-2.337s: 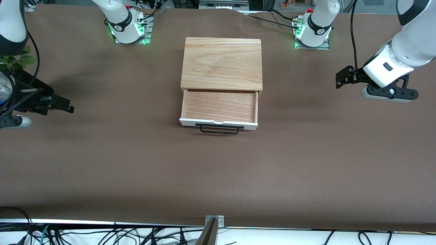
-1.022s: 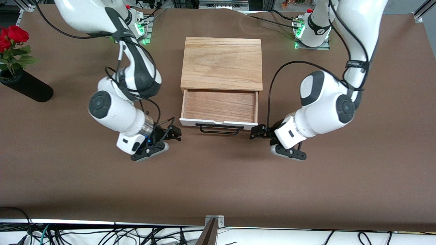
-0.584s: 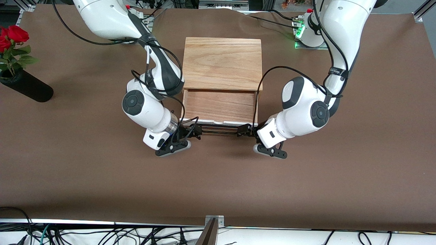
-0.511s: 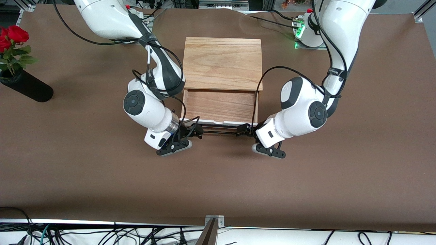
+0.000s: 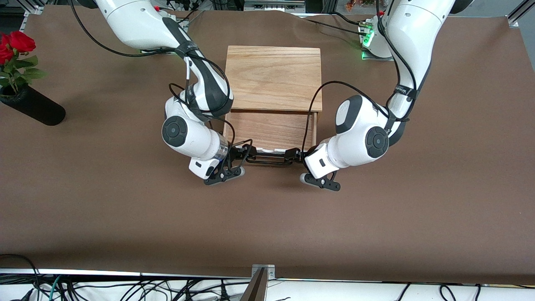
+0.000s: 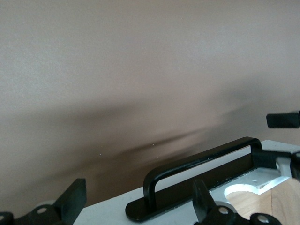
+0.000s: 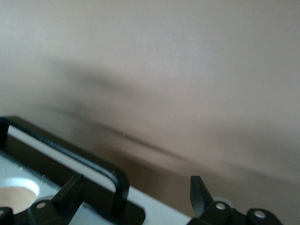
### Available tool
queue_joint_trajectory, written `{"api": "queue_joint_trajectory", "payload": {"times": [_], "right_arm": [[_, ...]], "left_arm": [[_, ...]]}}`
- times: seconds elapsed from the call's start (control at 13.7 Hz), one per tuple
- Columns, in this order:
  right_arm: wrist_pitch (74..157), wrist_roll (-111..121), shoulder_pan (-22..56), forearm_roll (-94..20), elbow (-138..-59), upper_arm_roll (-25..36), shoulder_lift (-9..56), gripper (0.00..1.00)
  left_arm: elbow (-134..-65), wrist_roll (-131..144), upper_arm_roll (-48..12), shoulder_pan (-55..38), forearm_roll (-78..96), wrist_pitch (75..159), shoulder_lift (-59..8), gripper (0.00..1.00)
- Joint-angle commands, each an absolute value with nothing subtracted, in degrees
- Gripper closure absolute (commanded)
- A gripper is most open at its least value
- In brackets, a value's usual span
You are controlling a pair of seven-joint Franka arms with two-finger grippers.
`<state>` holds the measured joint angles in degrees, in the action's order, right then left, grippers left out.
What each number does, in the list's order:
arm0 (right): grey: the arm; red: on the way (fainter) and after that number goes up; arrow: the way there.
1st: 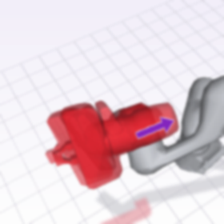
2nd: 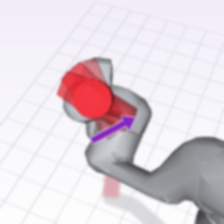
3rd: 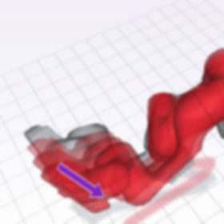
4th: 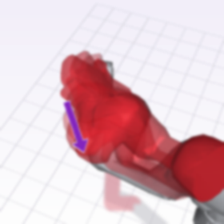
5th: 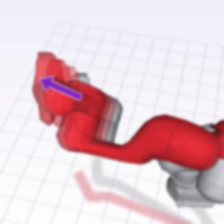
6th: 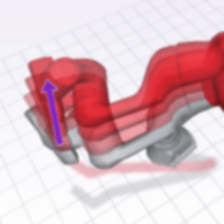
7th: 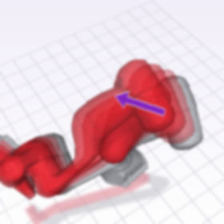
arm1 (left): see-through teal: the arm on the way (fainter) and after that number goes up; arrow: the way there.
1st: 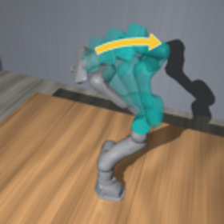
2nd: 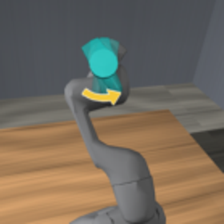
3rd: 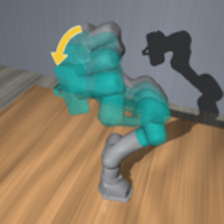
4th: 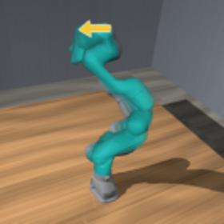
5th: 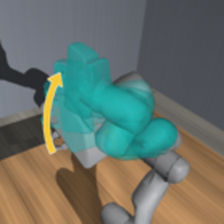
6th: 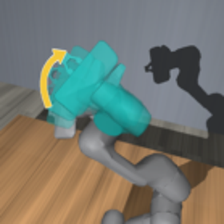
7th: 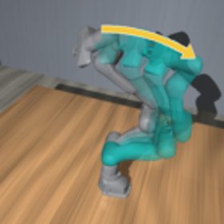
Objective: Close drawer with both arms simultaneously
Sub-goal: 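Push the drawer front with both grippers into the wooden box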
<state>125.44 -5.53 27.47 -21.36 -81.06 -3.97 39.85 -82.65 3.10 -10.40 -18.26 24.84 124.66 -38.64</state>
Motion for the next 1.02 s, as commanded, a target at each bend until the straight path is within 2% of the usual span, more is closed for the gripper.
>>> {"api": "queue_joint_trajectory", "payload": {"times": [0.0,0.95], "right_arm": [[122.18,-5.80,27.33,-23.03,-80.86,-4.22,39.73,0.00],[115.76,-5.80,27.60,-23.03,-81.04,-5.36,39.81,0.00]], "left_arm": [[-83.32,2.90,-10.11,-18.37,26.54,121.83,-38.14,0.00],[-83.32,3.34,-10.02,-17.58,26.46,104.95,-38.14,0.00]]}}
